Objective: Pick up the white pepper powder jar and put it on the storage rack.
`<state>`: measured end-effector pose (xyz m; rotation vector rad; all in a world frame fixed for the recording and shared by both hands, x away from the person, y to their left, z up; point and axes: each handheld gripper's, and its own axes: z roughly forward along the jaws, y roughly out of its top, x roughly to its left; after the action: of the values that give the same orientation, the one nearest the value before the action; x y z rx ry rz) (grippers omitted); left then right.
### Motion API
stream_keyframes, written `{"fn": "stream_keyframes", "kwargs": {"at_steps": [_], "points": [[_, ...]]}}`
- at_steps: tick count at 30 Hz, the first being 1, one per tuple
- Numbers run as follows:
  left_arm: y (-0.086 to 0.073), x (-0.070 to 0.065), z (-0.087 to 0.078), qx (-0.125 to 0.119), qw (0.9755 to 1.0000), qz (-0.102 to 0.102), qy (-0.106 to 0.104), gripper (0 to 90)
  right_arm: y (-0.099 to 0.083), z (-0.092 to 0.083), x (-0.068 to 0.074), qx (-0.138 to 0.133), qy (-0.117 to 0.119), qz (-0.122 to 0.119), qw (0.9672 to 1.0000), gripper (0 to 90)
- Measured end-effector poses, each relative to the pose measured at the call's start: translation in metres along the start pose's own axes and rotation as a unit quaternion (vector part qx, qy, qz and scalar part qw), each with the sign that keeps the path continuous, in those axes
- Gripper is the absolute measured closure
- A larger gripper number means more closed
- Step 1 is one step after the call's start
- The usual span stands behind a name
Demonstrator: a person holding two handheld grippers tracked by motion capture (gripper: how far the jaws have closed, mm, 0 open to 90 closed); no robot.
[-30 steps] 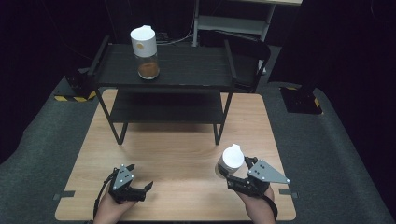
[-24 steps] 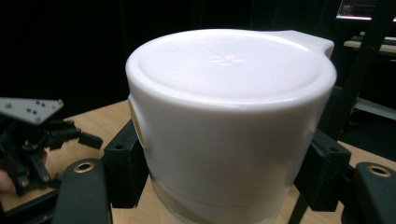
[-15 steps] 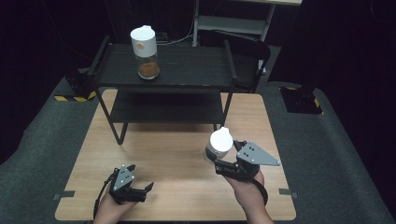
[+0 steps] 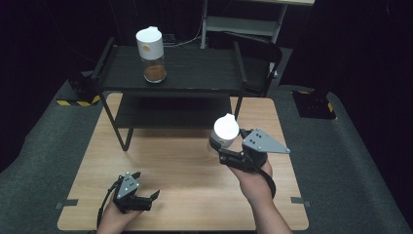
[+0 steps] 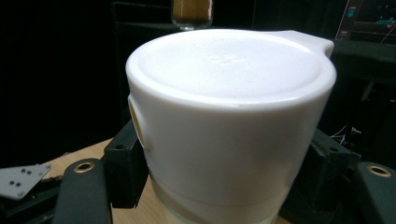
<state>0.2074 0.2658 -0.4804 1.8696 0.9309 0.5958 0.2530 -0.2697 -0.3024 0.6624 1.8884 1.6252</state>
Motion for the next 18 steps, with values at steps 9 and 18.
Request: {"fn": "stream_keyframes", "kwargs": {"at_steps": [9, 18], "points": [[0.000, 0.001, 0.000, -0.001, 1.0000, 0.000, -0.002, 1.0, 0.025, 0.006, -0.007, -0.012, -0.012, -0.004, 0.9998, 30.0], [-0.001, 0.002, 0.000, -0.001, 1.0000, -0.003, -0.004, 1.0, 0.055, 0.011, -0.013, -0.022, -0.026, -0.015, 0.9993, 30.0]]}}
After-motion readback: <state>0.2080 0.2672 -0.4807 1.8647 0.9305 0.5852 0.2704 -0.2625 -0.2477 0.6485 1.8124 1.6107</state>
